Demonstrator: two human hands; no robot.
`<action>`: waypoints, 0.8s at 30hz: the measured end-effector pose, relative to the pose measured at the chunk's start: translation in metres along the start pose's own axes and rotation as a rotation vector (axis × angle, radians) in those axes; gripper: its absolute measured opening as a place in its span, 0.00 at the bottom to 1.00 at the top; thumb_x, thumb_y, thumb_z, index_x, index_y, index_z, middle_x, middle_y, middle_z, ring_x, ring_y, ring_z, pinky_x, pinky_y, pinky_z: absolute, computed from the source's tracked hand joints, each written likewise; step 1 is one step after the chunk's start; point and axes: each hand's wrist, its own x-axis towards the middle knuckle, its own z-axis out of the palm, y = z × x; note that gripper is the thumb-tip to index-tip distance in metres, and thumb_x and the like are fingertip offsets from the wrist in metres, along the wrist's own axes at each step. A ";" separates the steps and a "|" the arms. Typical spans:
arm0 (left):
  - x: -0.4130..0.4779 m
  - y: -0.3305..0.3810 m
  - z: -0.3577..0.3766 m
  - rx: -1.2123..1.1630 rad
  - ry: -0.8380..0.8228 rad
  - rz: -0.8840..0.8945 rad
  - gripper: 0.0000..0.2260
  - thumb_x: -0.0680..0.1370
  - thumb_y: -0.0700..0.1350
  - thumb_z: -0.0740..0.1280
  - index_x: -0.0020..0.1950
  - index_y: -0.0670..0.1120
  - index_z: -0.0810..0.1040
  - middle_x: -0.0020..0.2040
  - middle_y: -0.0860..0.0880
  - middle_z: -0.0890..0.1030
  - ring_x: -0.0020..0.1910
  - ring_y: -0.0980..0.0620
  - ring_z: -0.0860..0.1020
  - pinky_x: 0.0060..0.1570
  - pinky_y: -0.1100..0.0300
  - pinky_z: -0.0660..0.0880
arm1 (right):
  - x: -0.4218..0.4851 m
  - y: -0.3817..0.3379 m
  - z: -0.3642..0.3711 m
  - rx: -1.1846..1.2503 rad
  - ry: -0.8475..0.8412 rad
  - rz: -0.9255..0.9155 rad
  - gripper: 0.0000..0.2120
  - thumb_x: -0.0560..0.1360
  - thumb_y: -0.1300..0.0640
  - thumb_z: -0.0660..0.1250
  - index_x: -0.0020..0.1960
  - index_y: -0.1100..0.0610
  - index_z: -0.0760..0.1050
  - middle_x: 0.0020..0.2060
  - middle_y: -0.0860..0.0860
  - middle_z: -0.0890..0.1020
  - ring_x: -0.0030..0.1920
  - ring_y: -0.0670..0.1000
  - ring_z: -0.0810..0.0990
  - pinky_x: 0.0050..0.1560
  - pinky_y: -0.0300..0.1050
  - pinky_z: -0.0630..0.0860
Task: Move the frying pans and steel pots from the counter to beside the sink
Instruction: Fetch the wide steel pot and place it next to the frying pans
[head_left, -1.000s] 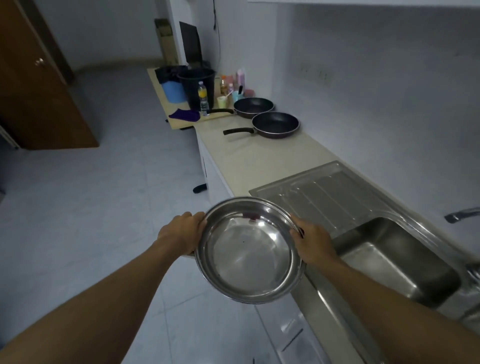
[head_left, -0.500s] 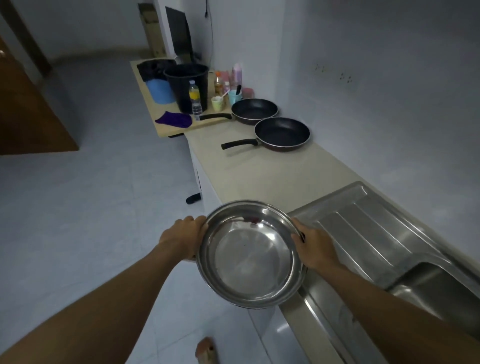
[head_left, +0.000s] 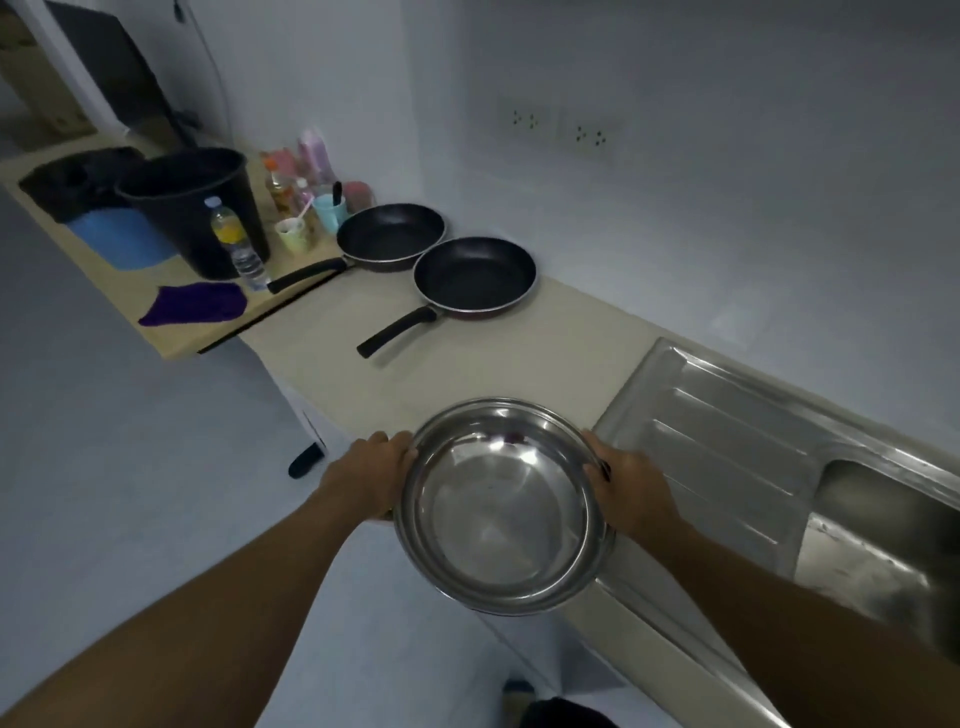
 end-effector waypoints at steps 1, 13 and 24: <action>0.012 0.000 -0.003 0.003 -0.016 0.020 0.14 0.83 0.56 0.59 0.64 0.51 0.69 0.56 0.45 0.74 0.58 0.41 0.75 0.57 0.43 0.77 | 0.005 0.001 0.000 -0.004 0.004 0.022 0.25 0.81 0.53 0.63 0.77 0.47 0.68 0.45 0.61 0.86 0.49 0.63 0.84 0.51 0.53 0.80; 0.145 0.002 -0.033 -0.019 -0.041 0.124 0.18 0.85 0.55 0.50 0.68 0.49 0.70 0.59 0.41 0.75 0.59 0.41 0.75 0.61 0.41 0.74 | 0.096 0.010 0.017 -0.031 0.007 0.212 0.24 0.82 0.50 0.59 0.78 0.44 0.65 0.47 0.60 0.85 0.51 0.62 0.83 0.55 0.55 0.80; 0.231 0.012 -0.037 0.003 -0.075 0.214 0.17 0.84 0.56 0.51 0.67 0.50 0.70 0.57 0.42 0.74 0.58 0.40 0.74 0.59 0.42 0.74 | 0.134 0.019 0.023 -0.096 0.034 0.292 0.20 0.85 0.48 0.56 0.76 0.45 0.66 0.44 0.55 0.85 0.46 0.58 0.84 0.53 0.53 0.81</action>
